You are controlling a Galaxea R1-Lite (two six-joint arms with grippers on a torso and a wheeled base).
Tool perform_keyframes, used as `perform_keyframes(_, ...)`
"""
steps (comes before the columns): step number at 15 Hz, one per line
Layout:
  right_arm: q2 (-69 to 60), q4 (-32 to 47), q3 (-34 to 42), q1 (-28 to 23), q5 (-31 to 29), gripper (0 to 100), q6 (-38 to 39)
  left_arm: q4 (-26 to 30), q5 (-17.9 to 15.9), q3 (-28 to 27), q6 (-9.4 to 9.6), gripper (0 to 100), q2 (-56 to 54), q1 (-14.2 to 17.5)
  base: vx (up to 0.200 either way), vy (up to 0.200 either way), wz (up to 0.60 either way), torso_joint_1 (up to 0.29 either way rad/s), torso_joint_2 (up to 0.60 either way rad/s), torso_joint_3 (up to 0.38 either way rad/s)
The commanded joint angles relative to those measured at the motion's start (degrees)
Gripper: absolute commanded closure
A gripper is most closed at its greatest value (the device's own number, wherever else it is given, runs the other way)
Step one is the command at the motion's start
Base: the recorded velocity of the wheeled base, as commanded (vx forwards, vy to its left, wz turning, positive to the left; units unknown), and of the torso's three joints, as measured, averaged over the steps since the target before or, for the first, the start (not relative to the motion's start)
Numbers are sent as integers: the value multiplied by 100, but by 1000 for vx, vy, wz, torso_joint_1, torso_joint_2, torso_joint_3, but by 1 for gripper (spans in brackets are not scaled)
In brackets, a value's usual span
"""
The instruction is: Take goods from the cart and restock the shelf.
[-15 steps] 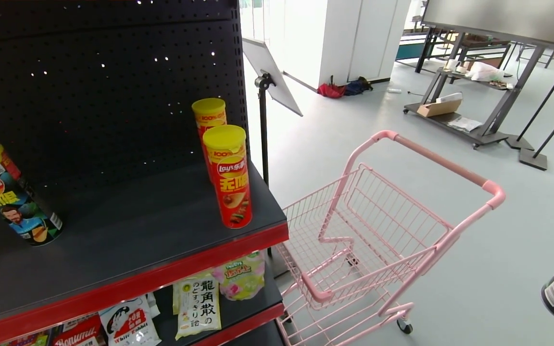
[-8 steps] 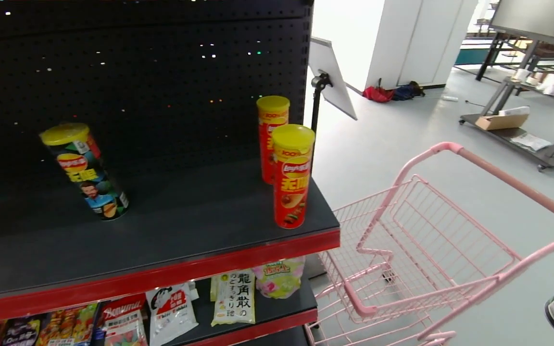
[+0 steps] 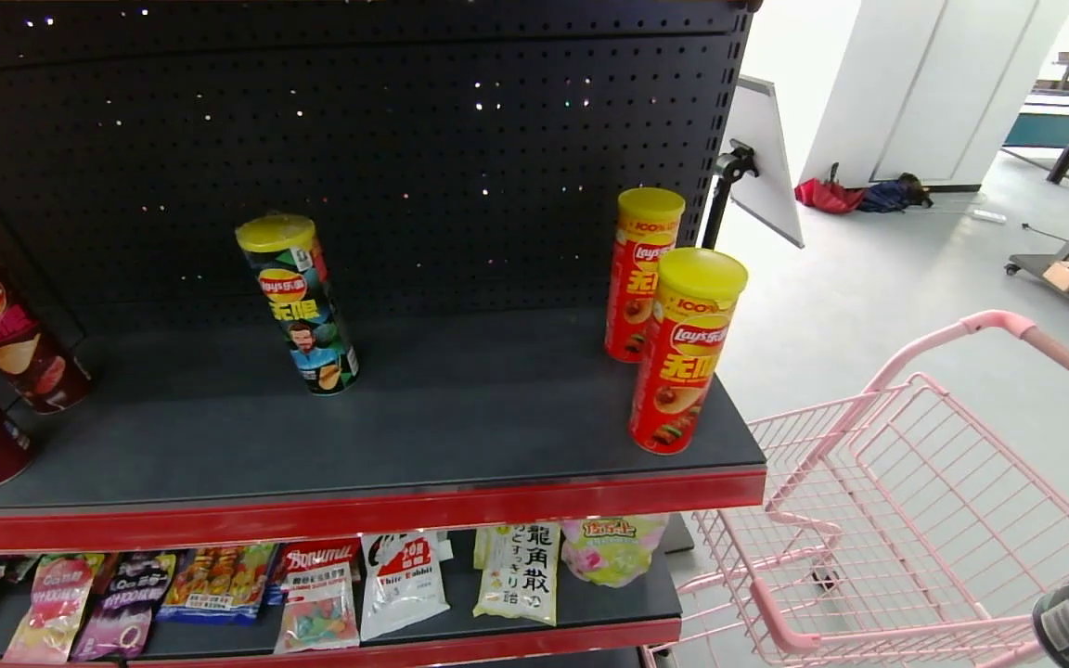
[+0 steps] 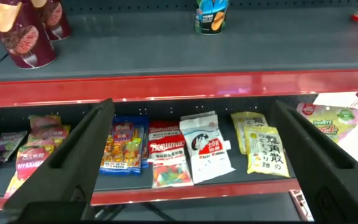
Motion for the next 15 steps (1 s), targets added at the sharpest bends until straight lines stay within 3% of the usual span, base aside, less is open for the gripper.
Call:
perform_keyframes(1,-913,30,378,62,546,100,5,-4,1,0,-1,0,2,4,0,0,0,0,0,0)
perform_keyframes(4,-1379,38,624,45,889,100,31,-4,1,0,-1,0,2,4,0,0,0,0,0,0)
perform_keyframes(7,-1485,38,677,53,889,100,365,-4,-8,0,7,0,2,4,0,200,0,1,6,4)
perform_keyframes(15,-1942,47,941,71,1065,100,383,-4,1,0,7,0,2,4,0,200,0,4,7,4)
